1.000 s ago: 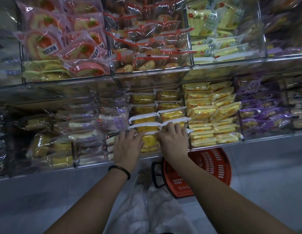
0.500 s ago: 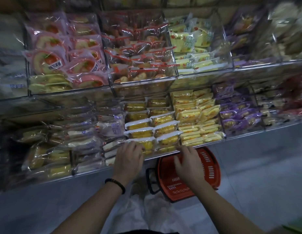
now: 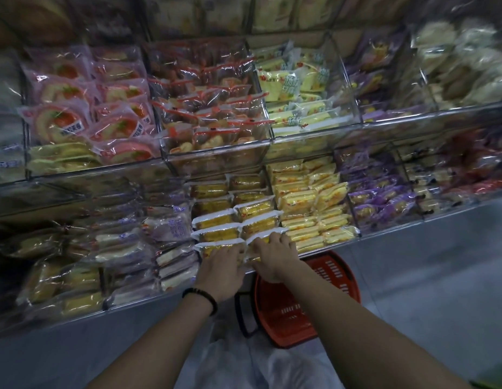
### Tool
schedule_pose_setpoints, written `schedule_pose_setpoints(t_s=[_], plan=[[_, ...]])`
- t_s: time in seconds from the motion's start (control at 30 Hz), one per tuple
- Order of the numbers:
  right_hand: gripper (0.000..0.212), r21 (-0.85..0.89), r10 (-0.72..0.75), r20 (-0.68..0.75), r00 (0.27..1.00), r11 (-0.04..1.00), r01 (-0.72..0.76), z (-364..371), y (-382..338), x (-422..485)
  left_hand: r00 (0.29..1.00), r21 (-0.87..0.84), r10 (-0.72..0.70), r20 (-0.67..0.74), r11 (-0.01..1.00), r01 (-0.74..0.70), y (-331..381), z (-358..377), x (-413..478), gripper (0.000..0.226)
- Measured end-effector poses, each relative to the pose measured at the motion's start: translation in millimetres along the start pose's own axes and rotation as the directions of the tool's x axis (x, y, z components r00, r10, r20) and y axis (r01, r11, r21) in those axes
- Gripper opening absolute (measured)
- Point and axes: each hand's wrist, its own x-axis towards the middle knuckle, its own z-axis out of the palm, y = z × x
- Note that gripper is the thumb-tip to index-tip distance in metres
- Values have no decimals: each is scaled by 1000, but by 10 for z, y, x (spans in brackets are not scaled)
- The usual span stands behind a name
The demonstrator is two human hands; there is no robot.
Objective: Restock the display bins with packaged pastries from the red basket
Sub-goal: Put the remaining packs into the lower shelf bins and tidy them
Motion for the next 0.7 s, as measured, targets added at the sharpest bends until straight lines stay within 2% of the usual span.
schedule_pose_setpoints(t_s=[0.1, 0.23, 0.3, 0.57, 0.7], plan=[[59, 28, -41, -5, 999, 999, 41, -18, 91, -14, 997, 49, 25, -70, 999, -21, 115, -46, -3, 28], [34, 166, -106, -183, 977, 977, 137, -125, 539, -99, 992, 39, 0, -127, 999, 5, 407, -59, 27, 19], [30, 200, -113, -244, 963, 966, 164, -248, 872, -102, 982, -16, -52, -183, 999, 50, 612, -73, 125, 17], [25, 134, -245, -422, 873, 936, 327, -956, 2266, 217, 932, -63, -243, -269, 970, 235, 1620, -78, 712, 19], [25, 56, -295, -455, 840, 932, 358, -1261, 2649, 460, 921, -37, -260, -291, 965, 261, 1922, -163, 1036, 17]])
